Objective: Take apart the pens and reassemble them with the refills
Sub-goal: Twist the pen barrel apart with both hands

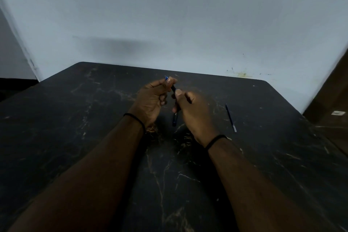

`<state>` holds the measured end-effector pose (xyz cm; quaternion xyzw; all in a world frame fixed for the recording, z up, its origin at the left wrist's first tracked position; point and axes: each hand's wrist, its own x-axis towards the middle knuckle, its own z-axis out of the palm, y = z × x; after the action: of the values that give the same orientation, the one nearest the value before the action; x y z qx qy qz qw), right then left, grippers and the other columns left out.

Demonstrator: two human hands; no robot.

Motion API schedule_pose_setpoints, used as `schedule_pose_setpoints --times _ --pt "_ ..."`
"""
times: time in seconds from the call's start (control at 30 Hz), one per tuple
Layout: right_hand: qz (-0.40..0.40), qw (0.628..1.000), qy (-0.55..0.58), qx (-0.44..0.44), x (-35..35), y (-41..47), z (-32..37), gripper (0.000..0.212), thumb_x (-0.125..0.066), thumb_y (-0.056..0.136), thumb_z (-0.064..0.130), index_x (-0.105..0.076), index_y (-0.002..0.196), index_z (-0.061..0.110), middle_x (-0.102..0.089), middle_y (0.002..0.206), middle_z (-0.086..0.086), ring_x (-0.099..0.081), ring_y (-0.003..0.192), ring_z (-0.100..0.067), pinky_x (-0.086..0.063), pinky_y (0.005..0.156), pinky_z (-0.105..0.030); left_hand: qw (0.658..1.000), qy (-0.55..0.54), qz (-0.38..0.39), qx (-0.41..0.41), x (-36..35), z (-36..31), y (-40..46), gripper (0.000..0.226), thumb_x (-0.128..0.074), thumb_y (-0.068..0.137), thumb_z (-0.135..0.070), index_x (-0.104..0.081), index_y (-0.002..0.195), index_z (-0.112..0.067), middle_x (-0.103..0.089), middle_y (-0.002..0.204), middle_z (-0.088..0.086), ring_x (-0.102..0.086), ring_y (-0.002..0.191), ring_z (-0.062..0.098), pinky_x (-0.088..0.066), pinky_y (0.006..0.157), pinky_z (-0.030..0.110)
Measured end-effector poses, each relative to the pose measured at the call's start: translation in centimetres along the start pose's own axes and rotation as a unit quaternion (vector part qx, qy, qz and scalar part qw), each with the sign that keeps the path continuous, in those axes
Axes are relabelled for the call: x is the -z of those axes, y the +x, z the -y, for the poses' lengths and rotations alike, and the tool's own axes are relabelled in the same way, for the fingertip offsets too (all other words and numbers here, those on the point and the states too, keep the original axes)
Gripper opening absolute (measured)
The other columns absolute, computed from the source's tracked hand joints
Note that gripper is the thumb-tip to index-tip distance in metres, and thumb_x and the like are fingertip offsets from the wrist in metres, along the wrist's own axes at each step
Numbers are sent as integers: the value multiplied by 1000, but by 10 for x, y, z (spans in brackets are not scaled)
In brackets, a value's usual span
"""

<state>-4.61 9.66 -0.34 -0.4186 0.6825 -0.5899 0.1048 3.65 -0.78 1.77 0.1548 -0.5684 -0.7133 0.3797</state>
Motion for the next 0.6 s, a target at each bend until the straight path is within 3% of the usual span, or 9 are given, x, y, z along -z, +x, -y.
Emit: schedule_pose_setpoints --times 0.07,0.23,0.3,0.37,0.47,0.6 --pt "3 1000 -20 -9 0 1 -1 42 -42 96 53 -70 84 24 -70 69 6 -64 65 -10 -51 66 -35 1000 6 0 4 1 0 0 14 -57 96 -17 -70 92 -13 -52 76 5 -36 64 16 -27 58 27" --pt "-17 999 23 34 2 0 -3 14 -64 95 33 -65 81 37 -69 68 6 -61 61 -2 -46 60 -19 1000 18 11 3 1 0 -2 18 -57 96 -20 -73 88 -17 -44 67 -2 -32 58 10 -27 58 26" --pt "-23 999 28 41 2 -1 -2 17 -66 92 34 -62 83 48 -71 66 5 -64 57 -2 -46 53 -15 1000 13 13 5 2 1 -1 22 -57 96 -21 -75 84 -20 -43 67 -2 -33 57 9 -27 57 26" --pt "-23 999 14 29 0 -1 -1 5 -62 93 43 -63 88 45 -71 64 4 -67 58 -8 -50 55 -22 1000 9 14 5 4 2 1 23 -58 96 -21 -76 82 -20 -44 64 -3 -35 55 7 -28 56 26" --pt "-25 1000 -11 -11 0 0 0 43 -43 97 54 -71 83 24 -68 62 1 -65 60 -14 -51 63 -37 1000 8 21 1 6 6 4 20 -60 94 -23 -76 84 -20 -44 63 -4 -35 54 7 -26 56 26" --pt "-23 999 -37 -16 1 1 -2 42 -41 102 45 -68 76 27 -64 64 6 -55 54 1 -41 60 -29 999 14 34 -4 9 9 7 19 -62 91 -29 -78 84 -22 -42 63 -2 -31 52 8 -25 53 26"
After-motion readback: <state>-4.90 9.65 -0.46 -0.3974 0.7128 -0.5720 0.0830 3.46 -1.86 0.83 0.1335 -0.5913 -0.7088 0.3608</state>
